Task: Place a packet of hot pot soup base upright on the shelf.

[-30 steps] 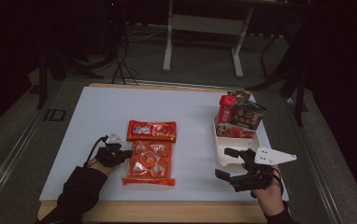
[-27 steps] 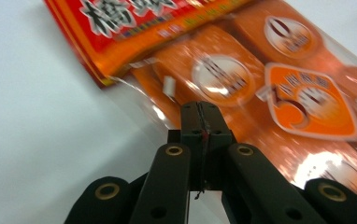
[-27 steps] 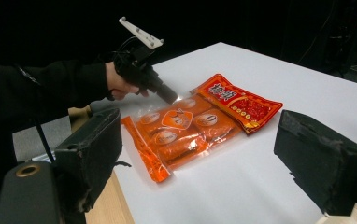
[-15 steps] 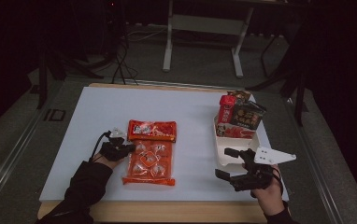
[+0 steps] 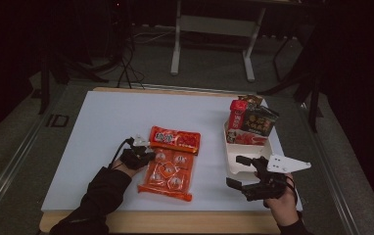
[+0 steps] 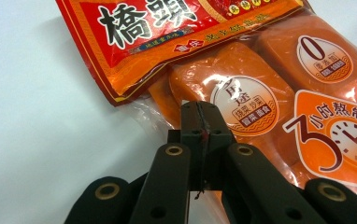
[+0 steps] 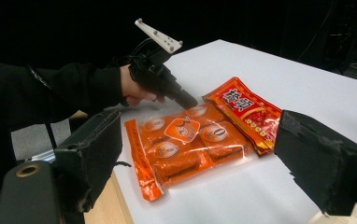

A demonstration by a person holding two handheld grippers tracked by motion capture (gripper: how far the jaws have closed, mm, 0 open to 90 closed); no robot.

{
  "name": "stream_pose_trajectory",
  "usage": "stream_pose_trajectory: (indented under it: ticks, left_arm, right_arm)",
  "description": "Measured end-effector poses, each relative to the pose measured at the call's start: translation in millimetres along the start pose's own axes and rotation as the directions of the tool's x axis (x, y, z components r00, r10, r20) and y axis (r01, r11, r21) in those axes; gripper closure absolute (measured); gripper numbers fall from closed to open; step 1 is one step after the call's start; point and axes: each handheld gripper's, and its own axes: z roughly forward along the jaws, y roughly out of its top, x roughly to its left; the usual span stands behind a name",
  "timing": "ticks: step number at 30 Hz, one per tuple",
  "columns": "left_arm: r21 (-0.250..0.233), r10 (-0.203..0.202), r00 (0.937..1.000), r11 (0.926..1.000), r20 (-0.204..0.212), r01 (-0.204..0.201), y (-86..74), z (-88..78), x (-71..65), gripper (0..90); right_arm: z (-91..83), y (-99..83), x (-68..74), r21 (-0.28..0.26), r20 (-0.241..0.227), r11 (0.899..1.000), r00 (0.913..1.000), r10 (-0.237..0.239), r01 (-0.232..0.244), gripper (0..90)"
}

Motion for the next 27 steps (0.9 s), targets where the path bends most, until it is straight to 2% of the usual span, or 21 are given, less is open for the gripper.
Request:
stream_pose_trajectory:
  ticks: [6,8,11,18,22,24,27]
  left_arm:
    - [0.002,0.019,0.9996,0.9998,0.022,-0.019,1.8,0.4,1.5,90.0]
    - [0.009,0.02,0.9989,0.9998,0.041,-0.02,2.4,-4.0,2.0,89.9]
    - [0.008,0.041,0.998,0.9991,0.048,-0.042,0.2,-14.0,-2.6,89.9]
    - [0.028,0.052,0.9953,0.9981,0.081,-0.055,-15.8,-34.8,-14.1,89.9]
    - [0.049,0.031,0.9948,0.9981,0.097,-0.036,-27.1,-35.1,-16.7,89.9]
    - [0.062,0.038,0.9949,0.9971,0.093,-0.044,-31.2,-32.6,-18.6,89.9]
    - [0.053,0.031,0.9951,0.998,0.094,-0.036,-32.2,-32.1,-19.5,90.0]
  right_arm:
    - [-0.2,0.1,0.5,-0.001,0.0,1.0,1.0,0.0,0.0,15.2]
    - [-0.6,0.9,1.2,-0.002,-0.001,1.0,1.0,-0.006,0.006,15.9]
    - [-1.3,2.1,2.9,-0.004,-0.007,1.0,1.0,-0.004,0.004,15.9]
    - [-5.5,7.8,3.7,-0.032,-0.014,0.999,0.9999,0.008,-0.008,15.9]
    - [-6.3,1.7,5.4,-0.007,0.005,1.0,0.9999,0.009,-0.009,15.8]
    - [-6.6,-2.0,5.5,-0.003,0.007,1.0,0.9998,0.019,-0.019,15.8]
    - [-6.6,-7.1,4.8,0.004,0.007,0.999,0.9994,0.034,-0.034,16.1]
